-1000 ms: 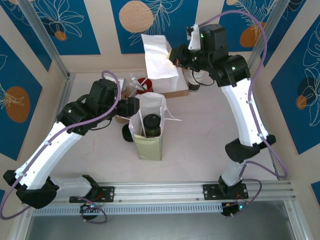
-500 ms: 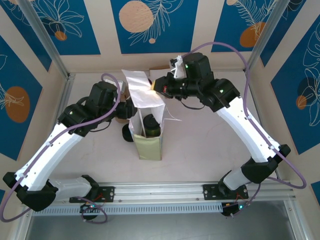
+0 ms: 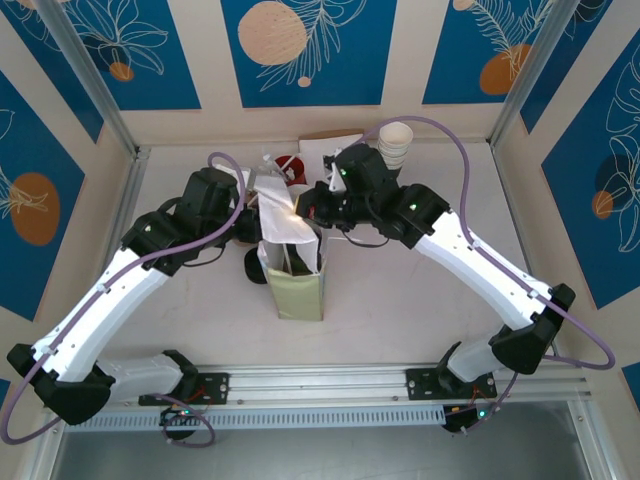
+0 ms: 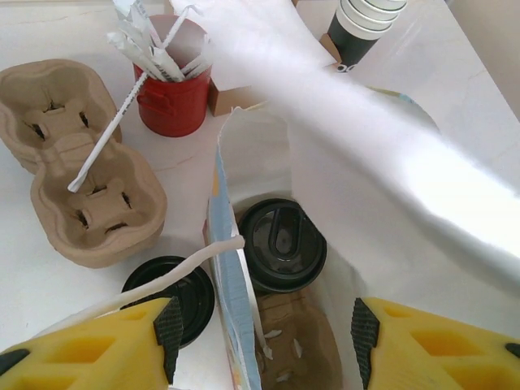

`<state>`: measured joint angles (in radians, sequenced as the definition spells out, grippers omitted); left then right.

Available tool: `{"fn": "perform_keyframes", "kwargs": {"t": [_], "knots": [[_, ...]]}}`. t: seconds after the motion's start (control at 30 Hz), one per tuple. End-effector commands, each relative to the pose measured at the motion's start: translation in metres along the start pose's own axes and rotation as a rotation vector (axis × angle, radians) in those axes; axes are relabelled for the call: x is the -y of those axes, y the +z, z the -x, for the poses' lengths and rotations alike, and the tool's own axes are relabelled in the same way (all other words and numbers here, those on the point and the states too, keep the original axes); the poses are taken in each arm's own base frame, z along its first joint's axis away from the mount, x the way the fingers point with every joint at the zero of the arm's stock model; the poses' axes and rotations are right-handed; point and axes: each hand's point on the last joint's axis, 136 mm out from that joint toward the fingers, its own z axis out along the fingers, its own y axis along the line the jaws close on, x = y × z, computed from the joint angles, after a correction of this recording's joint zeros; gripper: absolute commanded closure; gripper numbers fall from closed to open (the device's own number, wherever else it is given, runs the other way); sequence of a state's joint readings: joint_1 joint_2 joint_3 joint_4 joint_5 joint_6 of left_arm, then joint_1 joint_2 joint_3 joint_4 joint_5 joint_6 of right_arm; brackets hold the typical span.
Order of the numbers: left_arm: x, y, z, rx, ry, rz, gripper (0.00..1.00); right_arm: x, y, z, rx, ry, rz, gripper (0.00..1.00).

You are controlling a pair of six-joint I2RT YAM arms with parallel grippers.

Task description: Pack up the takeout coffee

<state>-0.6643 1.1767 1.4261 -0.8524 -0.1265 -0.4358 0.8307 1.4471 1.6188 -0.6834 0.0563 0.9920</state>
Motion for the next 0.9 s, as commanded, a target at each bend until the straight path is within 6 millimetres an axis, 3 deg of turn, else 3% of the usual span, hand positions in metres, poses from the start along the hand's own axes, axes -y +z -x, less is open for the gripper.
{"fn": "perform_keyframes", "kwargs": {"t": [0.0,0.33,0.63,0.87], "knots": [[0.002,-0.004,0.003,0.017,-0.011,-0.029,0.41,0.018,-0.008,-0.002,0.061,-0.018,-0.102,1.0],[0.003,0.003,-0.001,-0.001,-0.01,-0.033,0.42,0.067,-0.004,-0.014,0.105,-0.106,-0.389,1.0],[0.002,0.015,-0.01,-0.036,-0.014,-0.036,0.42,0.082,0.0,-0.017,0.118,-0.246,-0.601,1.0],[0.002,0.021,-0.014,-0.053,-0.023,-0.04,0.43,0.078,0.004,-0.016,0.15,-0.318,-0.667,1.0]]}}
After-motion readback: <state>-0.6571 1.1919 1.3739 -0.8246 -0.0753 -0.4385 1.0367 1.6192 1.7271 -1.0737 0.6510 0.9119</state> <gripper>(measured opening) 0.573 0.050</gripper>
